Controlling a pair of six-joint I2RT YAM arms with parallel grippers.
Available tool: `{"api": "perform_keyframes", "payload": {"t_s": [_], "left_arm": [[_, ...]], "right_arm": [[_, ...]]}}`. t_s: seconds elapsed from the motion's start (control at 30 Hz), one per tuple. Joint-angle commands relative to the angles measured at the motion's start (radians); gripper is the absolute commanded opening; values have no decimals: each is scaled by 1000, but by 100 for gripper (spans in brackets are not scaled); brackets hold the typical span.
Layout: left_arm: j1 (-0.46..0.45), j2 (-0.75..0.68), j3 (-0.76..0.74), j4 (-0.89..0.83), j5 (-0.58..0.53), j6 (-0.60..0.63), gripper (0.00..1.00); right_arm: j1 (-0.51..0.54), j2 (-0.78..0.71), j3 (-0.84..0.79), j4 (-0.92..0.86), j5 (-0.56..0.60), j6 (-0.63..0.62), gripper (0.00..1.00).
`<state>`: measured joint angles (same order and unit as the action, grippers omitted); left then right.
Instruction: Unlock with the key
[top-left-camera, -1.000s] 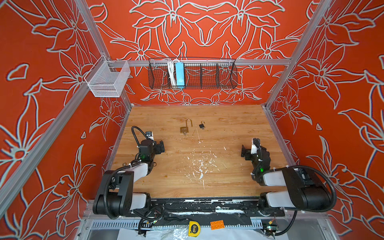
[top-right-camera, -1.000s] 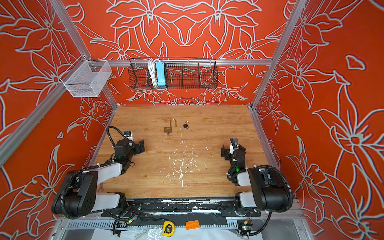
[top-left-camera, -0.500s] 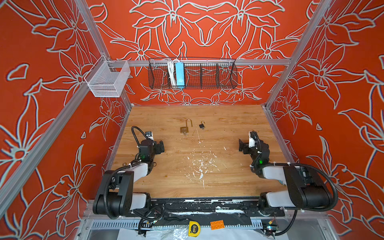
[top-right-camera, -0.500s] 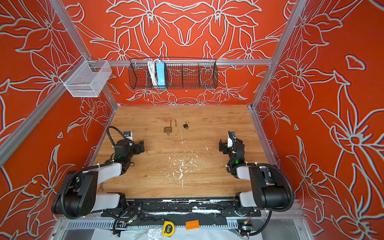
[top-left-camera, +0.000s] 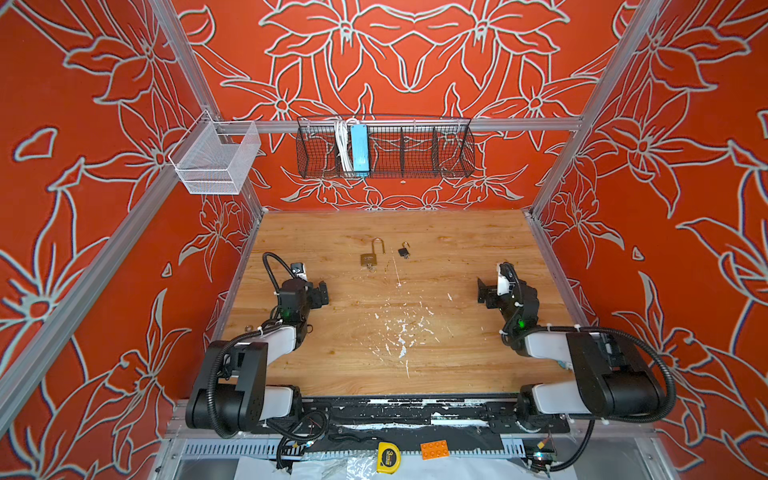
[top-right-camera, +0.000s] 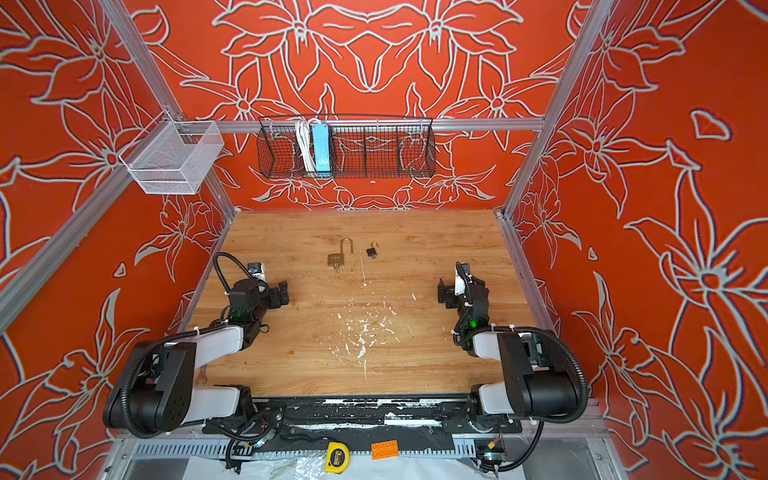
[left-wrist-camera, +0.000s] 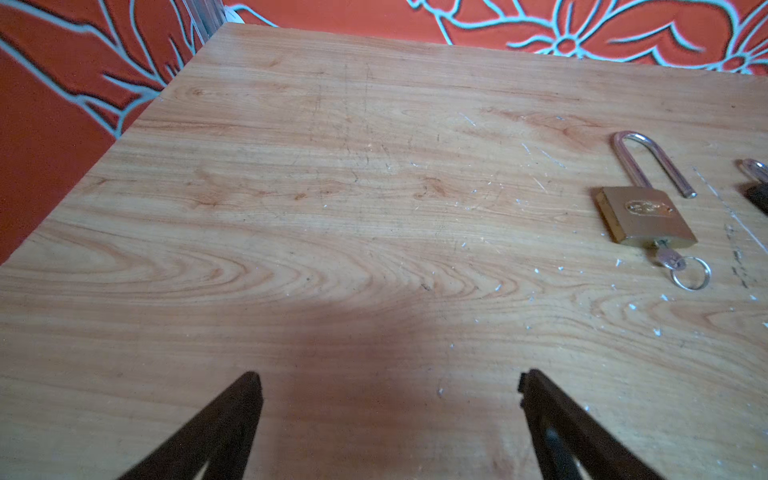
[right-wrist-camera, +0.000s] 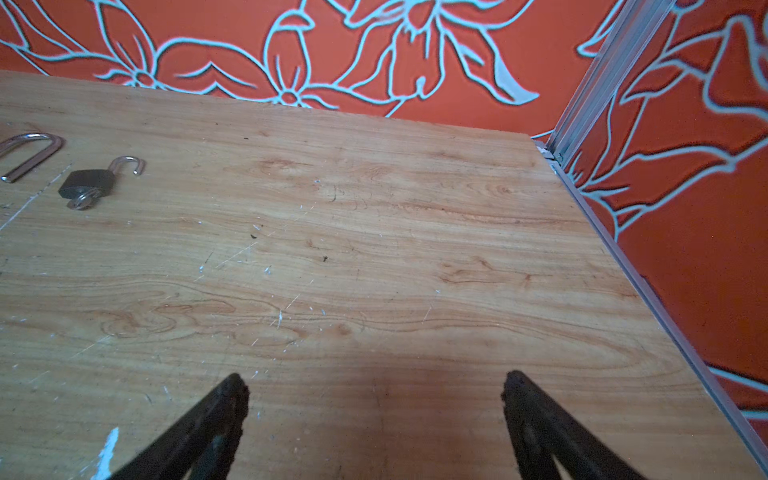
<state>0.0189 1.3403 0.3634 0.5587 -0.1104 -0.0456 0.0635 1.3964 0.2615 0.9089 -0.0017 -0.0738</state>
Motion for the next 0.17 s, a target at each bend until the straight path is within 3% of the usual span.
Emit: {"api": "perform_keyframes", "payload": {"t_s": [0.0, 0.13], "left_arm": [[2, 10, 17, -8, -3, -2, 97], [1, 3, 11, -3, -2, -2, 97]], "right_arm": [[9, -5, -8, -2, -7, -24, 98], [7, -5, -10, -2, -7, -24, 98]]}}
